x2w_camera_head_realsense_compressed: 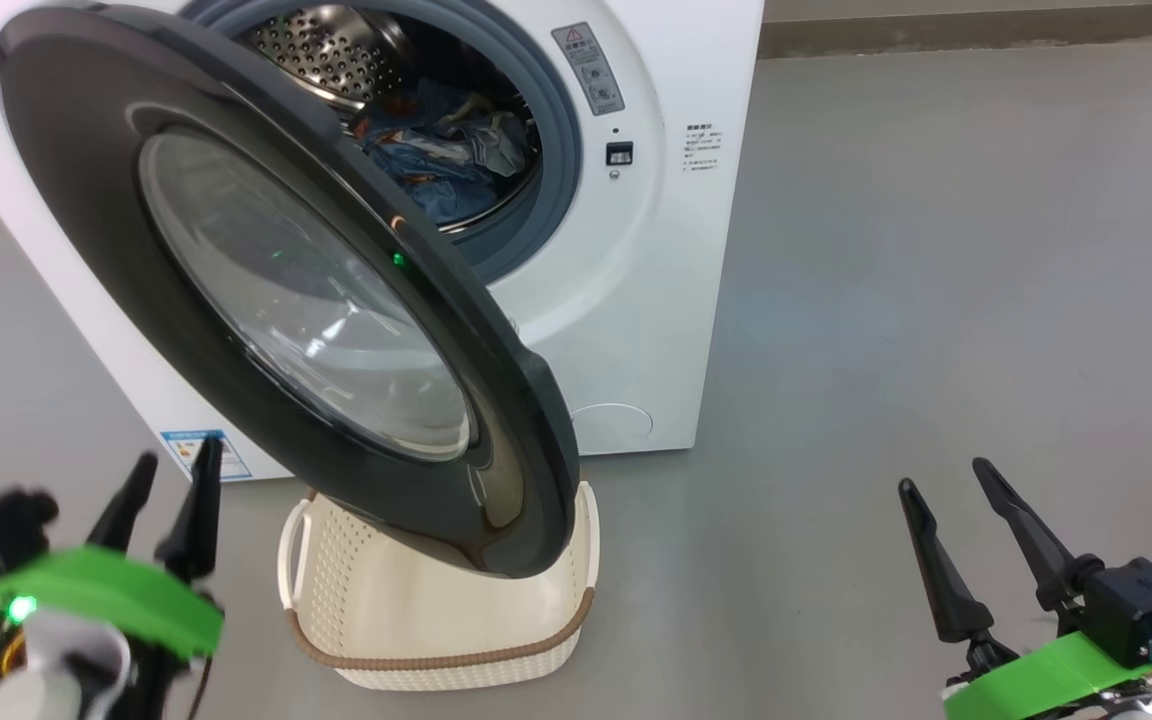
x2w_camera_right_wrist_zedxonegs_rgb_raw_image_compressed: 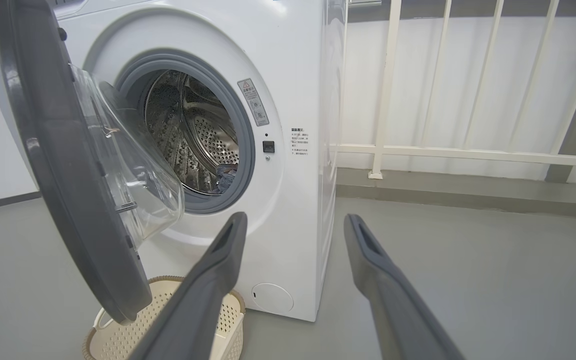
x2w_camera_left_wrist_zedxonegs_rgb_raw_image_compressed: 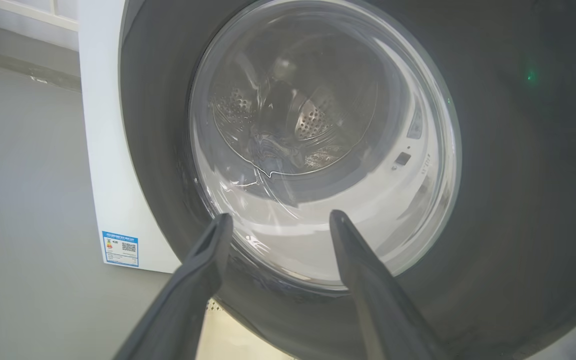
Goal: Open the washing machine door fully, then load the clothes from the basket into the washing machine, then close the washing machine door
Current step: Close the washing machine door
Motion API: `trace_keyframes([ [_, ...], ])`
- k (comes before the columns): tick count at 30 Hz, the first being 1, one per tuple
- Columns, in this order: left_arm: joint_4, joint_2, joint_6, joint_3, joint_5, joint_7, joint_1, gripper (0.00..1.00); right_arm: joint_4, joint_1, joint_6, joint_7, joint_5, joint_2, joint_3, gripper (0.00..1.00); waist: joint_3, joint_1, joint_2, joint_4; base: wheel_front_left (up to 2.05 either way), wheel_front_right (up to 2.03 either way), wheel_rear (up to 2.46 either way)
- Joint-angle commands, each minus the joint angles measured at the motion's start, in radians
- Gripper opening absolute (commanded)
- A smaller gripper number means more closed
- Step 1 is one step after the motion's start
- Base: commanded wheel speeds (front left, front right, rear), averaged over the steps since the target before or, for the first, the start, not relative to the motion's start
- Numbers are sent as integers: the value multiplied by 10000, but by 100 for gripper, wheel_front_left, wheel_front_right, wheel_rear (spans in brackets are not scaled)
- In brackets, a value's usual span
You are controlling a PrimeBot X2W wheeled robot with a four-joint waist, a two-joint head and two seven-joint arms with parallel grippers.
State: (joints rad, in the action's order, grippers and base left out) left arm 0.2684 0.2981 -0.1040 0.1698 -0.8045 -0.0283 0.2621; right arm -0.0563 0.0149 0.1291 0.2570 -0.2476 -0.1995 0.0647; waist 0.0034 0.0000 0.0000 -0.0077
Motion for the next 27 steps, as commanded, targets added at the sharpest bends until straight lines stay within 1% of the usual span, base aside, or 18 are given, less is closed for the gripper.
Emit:
trace_keyframes([
  [1,-270,495,-79,-283,353,-404,5,100,290,-27,16,48,60,-148,121,100,6,0,0,-21,0,0,0],
  [6,-75,465,-70,-121,1024,-1587,-731,100,300,-85,16,48,53,-130,44,100,7,0,0,-67,0,0,0],
  [11,153,228,-59,-152,1544,-2201,-1309,100,309,-103,16,48,62,-77,-25,100,13,0,0,-134,0,0,0],
  [15,130,-154,-11,-591,1890,-2321,-1654,100,330,-144,16,48,62,-70,-72,100,41,0,0,-156,0,0,0],
  [22,-821,-933,-126,-1834,3342,-2332,-2277,100,355,-178,16,48,70,-25,-185,100,82,0,0,-173,0,0,0],
  [24,-1030,-1132,-164,-2083,3730,-2332,-2484,100,348,-180,16,48,61,-18,-201,100,83,0,0,-189,0,0,0],
  [25,-1030,-1132,-164,-2083,3730,-2332,-2484,100,348,-180,16,48,61,-18,-201,100,83,0,0,-189,0,0,0],
  [27,-1244,-1352,-203,-2291,3985,-2333,-2626,100,346,-192,16,48,53,-11,-239,100,89,0,0,-192,0,0,0],
])
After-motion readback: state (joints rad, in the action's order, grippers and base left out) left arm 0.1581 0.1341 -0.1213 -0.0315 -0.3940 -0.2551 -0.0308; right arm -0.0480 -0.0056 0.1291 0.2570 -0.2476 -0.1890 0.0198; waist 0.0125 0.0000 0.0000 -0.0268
